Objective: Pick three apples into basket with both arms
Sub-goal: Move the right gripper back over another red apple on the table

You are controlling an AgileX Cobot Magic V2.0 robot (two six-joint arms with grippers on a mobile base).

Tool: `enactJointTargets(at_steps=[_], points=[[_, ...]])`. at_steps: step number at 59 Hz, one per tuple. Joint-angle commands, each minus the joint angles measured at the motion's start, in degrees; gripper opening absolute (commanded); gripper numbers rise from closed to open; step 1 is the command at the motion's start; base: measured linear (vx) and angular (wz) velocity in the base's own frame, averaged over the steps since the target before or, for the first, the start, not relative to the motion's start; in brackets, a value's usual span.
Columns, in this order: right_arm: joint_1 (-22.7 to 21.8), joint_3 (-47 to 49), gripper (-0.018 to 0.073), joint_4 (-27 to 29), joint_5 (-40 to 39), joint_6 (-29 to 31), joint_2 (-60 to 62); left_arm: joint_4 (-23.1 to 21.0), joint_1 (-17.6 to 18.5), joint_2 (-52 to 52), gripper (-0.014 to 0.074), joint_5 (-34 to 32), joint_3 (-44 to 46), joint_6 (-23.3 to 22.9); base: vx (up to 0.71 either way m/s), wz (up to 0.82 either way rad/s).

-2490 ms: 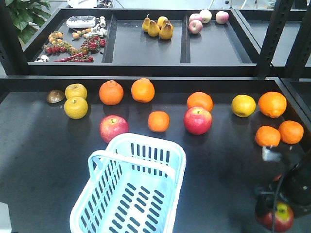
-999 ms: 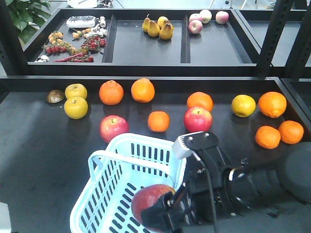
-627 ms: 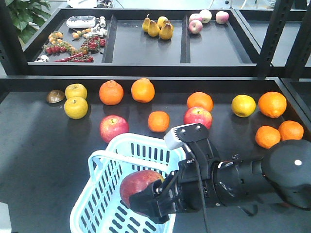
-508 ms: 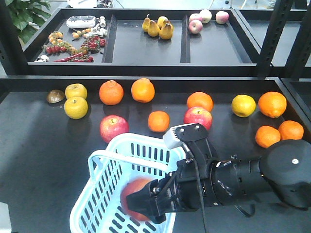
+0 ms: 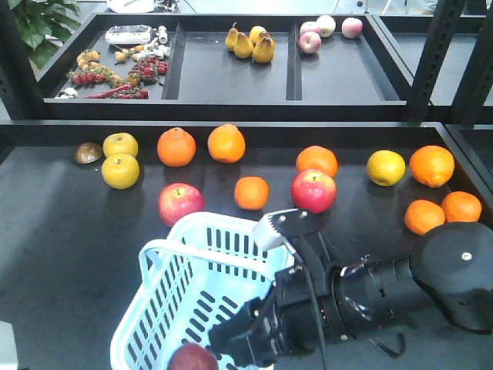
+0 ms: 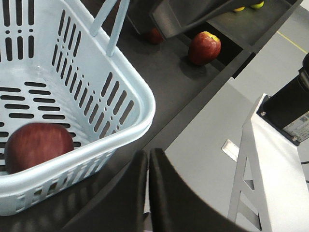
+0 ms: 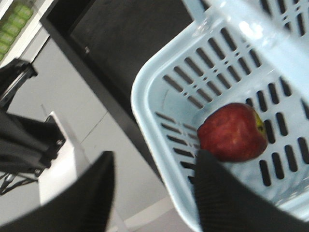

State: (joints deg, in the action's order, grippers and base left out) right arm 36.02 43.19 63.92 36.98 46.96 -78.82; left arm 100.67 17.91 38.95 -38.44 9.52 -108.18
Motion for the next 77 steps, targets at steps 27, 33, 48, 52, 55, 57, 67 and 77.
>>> enactJointTargets(at_steps=[27, 33, 48, 52, 55, 57, 67, 77], points=[[-0.22, 1.84, -0.0005, -49.45, 13.16, -46.96, 19.59, 1.06, -0.02, 0.09, -0.0006, 0.43, 1.38, -0.13, 0.0, 0.0], [-0.22, 1.84, -0.0005, -69.85, 17.95, -63.25, 24.1, 1.06, -0.02, 0.09, -0.0006, 0.43, 1.38, -0.13, 0.0, 0.0], [-0.22, 1.84, -0.0005, -87.81, 18.46, -72.41, 29.97, 1.06, -0.02, 0.09, -0.0006, 0.43, 1.38, -0.13, 0.0, 0.0], [-0.22, 1.84, -0.0005, -89.22, 17.97, -75.25, 30.37, 1.06, -0.02, 0.09, -0.0006, 0.43, 1.38, -0.13, 0.0, 0.0], [-0.22, 1.84, -0.0005, -90.87, 17.91, -77.07, 30.44, 1.06, -0.02, 0.09, -0.0006, 0.43, 1.38, -0.13, 0.0, 0.0], [-0.22, 1.84, -0.0005, -92.26, 17.91, -78.31, 30.23, 1.06, -0.02, 0.09, -0.0006, 0.43, 1.38, -0.13, 0.0, 0.0], [-0.22, 3.2, -0.0003, -101.28, 20.67, -85.26, 27.72, 1.06, -0.02, 0.09, -0.0006, 0.43, 1.38, -0.13, 0.0, 0.0], [-0.51, 10.71, 0.0015, -103.61, 21.38, -83.02, 23.49, 1.06, -0.02, 0.09, -0.0006, 0.43, 1.38, -0.13, 0.0, 0.0]])
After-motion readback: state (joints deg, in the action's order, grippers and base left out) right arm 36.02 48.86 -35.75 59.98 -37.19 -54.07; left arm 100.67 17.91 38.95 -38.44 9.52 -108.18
